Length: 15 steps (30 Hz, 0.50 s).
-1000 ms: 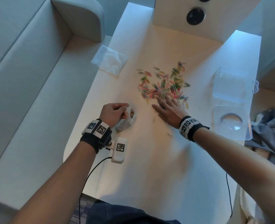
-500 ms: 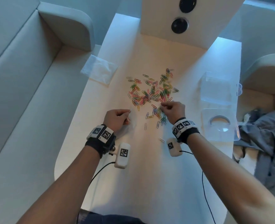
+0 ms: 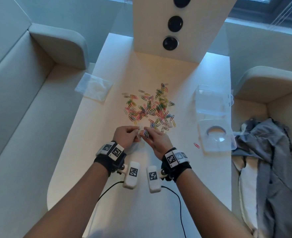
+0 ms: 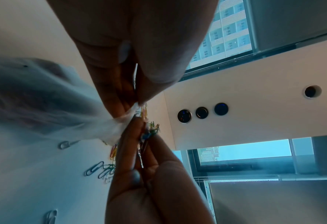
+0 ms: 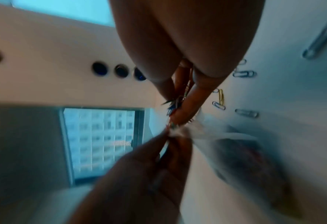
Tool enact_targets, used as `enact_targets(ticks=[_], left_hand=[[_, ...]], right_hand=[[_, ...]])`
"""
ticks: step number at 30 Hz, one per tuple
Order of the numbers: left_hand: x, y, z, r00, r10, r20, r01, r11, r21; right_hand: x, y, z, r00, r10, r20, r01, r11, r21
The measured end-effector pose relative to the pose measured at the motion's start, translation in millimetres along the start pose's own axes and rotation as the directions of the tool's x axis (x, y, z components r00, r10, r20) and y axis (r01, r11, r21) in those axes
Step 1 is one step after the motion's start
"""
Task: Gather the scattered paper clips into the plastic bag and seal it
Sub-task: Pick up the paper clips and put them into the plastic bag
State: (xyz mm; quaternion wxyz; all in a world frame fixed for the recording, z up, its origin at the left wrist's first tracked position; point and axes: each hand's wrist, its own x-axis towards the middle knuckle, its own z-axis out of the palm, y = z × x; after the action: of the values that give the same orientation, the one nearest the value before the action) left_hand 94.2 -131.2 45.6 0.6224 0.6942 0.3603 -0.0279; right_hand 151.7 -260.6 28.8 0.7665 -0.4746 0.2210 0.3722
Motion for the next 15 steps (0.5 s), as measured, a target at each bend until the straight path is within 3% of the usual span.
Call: enact_targets(ticks=[3, 6, 7, 10, 15], left_hand=[[-1.0, -0.6, 2.0, 1.000, 0.000, 0.010, -0.001, 1.000, 0.017], [-4.7, -1.2, 3.9, 1.000, 0.004, 0.022, -0.005, 0.999, 0.047], [-5.4, -1.7, 4.8, 1.000, 0.007, 0.025, -0.009, 0.998, 0.056], [-6.3, -2.2, 5.1, 0.999, 0.003, 0.032, -0.005, 0.998, 0.061], [-5.9, -3.5, 3.1, 0.995, 0.025, 0.098, -0.034, 0.996, 0.087]], right_hand=[[-1.7, 5.5, 2.7, 0.998, -0.065, -0.026, 0.058, 0.974, -0.217], [-4.2, 1.8, 7.0, 0.996, -0.058, -0.073, 0.025, 0.920, -0.390], [-3.5, 0.7, 7.3, 0.994, -0.088, -0.065, 0.044, 0.865, -0.499], [-2.9, -1.6, 4.5, 0.968, -0.250, 0.011, 0.153, 0.559, -0.815], [-5.3, -2.6, 4.7, 0.905, -0.393, 0.160, 0.271, 0.245, -0.931]])
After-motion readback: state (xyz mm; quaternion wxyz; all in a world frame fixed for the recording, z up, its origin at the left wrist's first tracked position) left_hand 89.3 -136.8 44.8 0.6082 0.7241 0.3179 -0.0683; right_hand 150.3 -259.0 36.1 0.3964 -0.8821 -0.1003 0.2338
